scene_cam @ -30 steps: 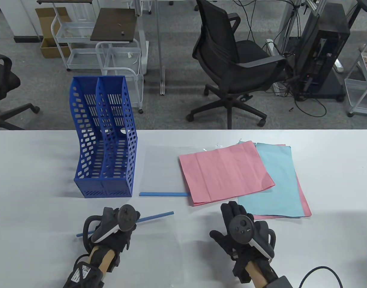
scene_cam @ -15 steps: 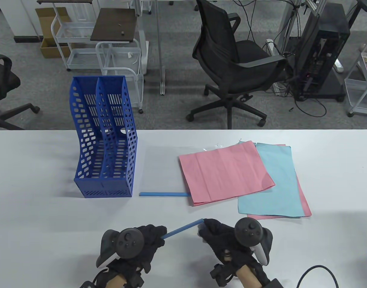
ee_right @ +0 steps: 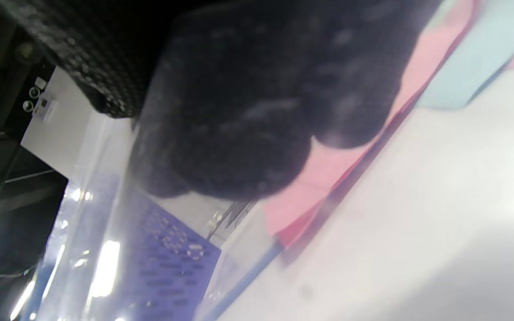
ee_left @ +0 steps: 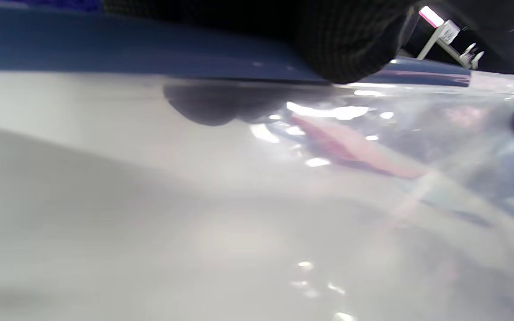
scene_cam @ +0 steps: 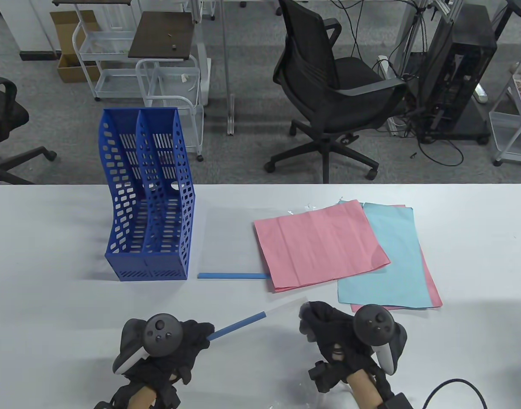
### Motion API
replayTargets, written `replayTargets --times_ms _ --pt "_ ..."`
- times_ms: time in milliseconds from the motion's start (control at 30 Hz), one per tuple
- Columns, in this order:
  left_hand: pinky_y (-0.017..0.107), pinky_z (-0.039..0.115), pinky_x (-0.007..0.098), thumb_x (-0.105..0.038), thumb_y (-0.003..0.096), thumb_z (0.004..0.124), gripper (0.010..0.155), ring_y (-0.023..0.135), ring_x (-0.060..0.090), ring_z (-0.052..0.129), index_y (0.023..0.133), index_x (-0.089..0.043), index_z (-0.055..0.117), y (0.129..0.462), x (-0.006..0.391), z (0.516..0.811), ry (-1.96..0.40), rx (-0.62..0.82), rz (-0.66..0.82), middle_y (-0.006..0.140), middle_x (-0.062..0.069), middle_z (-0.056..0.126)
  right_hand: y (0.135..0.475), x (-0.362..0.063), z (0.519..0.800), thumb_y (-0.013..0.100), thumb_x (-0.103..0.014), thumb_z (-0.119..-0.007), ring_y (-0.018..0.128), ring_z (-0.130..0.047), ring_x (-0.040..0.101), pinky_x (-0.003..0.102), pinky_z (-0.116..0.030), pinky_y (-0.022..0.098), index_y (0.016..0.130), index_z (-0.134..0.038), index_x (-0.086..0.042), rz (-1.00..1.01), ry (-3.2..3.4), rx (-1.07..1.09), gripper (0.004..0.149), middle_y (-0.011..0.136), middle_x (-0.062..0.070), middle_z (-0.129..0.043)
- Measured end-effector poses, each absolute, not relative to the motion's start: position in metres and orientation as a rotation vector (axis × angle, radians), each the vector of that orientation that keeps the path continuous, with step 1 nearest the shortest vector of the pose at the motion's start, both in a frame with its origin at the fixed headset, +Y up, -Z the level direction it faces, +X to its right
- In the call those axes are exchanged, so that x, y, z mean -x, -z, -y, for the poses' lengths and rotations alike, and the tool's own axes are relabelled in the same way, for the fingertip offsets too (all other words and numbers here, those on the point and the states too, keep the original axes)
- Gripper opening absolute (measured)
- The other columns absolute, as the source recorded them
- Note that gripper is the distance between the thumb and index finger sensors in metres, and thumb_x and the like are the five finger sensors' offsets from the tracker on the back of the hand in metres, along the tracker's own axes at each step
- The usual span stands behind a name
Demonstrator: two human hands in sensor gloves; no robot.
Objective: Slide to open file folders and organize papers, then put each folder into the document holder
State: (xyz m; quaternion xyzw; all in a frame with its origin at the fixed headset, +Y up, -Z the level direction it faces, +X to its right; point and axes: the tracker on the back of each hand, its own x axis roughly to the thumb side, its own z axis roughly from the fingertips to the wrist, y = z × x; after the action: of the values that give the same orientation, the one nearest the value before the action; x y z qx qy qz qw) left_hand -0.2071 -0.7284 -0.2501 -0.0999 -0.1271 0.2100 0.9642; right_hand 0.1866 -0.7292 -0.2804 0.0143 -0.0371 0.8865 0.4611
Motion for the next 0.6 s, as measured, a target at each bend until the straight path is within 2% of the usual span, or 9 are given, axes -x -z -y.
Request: replayTargets --times_ms 200,367,600 --pt "0.061 0.081 0.049 -0.037 0.0425 0.082 0.044 0.064 0.023 0.105 0.083 -0.036 0.098 0.257 0.233 0.729 -0.363 0.287 0.166 0.077 -0.001 0.101 0.284 -0.211 0.723 0.034 -0.043 -0.085 0.023 -0.106 0.010 0.035 -0.093 0.036 0.067 -0.096 -0.022 0.157 -2.143 0.037 0.041 0.043 -0.003 -0.108" --pt "0.063 0.081 0.050 -0.037 0.0419 0.083 0.043 0.066 0.023 0.105 0.082 -0.035 0.099 0.265 0.267 0.736 -0.289 0.326 -0.002 0.077 -0.002 0.102 0.286 -0.240 0.719 0.035 -0.043 -0.084 0.024 -0.106 0.010 0.036 -0.093 0.037 0.068 -0.096 -0.022 0.199 -2.138 0.137 0.041 0.044 -0.003 -0.108" --pt "0.052 0.091 0.045 -0.039 0.0417 0.089 0.045 0.050 0.022 0.115 0.082 -0.021 0.097 0.269 0.292 0.746 -0.364 0.400 -0.152 0.065 0.006 0.109 0.286 -0.260 0.717 0.036 -0.043 -0.084 0.026 -0.106 0.010 0.036 -0.092 0.038 0.070 -0.094 -0.022 0.236 -2.042 0.174 0.041 0.046 -0.004 -0.107"
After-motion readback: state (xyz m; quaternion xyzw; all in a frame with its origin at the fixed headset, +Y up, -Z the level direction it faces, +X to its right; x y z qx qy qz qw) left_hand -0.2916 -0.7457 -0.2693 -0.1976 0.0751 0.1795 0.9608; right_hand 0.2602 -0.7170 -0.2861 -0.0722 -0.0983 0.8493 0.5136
